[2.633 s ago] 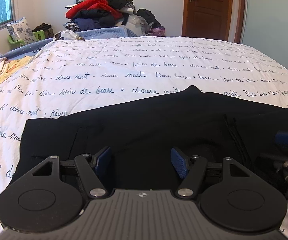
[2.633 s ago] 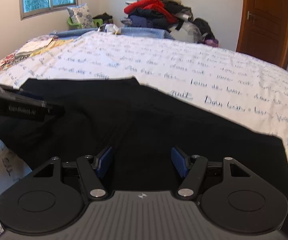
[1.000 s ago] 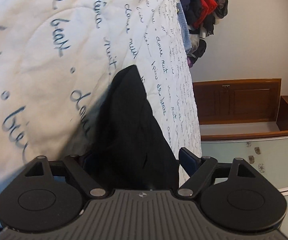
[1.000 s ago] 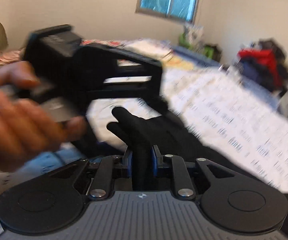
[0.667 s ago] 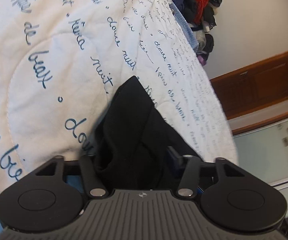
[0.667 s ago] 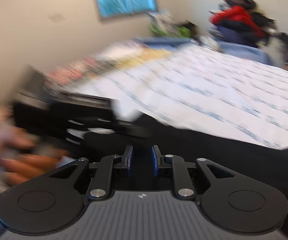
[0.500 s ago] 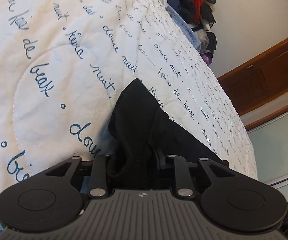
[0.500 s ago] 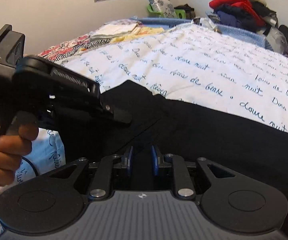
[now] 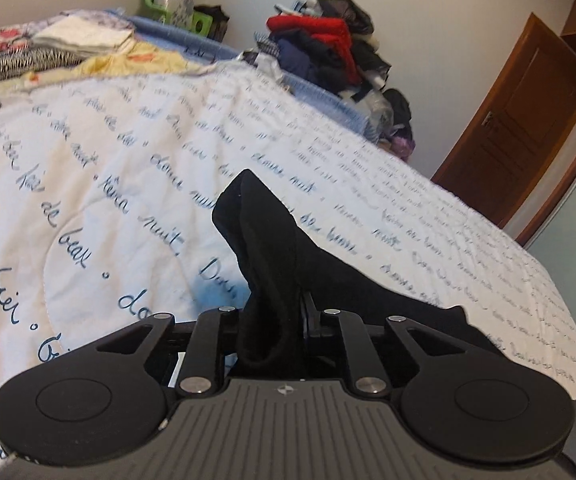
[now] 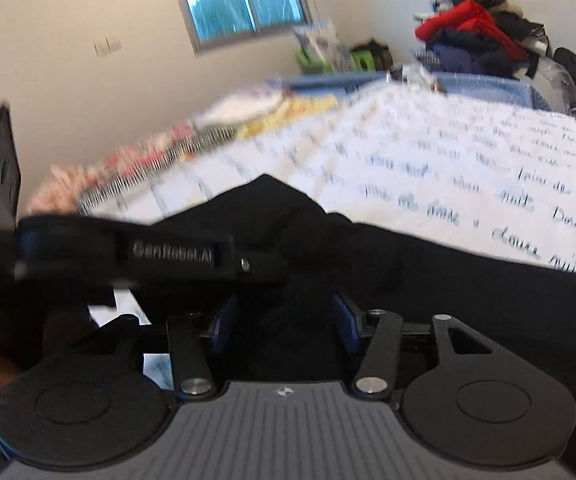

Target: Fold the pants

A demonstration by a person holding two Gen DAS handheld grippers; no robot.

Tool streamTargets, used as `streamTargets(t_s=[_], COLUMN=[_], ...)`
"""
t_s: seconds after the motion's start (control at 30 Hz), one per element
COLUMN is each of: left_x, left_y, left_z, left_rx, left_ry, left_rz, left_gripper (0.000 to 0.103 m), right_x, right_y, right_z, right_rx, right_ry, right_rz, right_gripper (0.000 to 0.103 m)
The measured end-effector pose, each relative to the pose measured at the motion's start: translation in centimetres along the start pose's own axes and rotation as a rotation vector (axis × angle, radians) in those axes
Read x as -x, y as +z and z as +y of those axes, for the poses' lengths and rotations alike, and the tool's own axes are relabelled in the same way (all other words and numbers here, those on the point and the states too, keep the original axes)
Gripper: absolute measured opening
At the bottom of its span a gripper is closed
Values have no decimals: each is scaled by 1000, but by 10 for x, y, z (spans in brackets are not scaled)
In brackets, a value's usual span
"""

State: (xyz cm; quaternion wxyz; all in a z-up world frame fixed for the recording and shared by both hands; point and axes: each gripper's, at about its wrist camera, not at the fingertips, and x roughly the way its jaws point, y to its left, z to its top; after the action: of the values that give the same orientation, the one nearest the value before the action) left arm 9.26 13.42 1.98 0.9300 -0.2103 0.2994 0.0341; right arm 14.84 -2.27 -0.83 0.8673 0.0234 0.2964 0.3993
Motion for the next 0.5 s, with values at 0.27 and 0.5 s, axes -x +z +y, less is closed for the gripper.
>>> streamTargets(t_s=[0.27,0.5], left_x=[30,54], left_y=[-5,-16], left_z=[-49,-97], left_rx=[-58,-145], left_ry=[-24,-108], left_rz=[-93,-150], left_gripper=[20,20], right_x=[45,97], right_y=[2,-8], right_z=[-2,-16], right_rx=[-2,-72], right_ry=[1,-22], right_rz=[-104,-209], right_gripper=[53,53])
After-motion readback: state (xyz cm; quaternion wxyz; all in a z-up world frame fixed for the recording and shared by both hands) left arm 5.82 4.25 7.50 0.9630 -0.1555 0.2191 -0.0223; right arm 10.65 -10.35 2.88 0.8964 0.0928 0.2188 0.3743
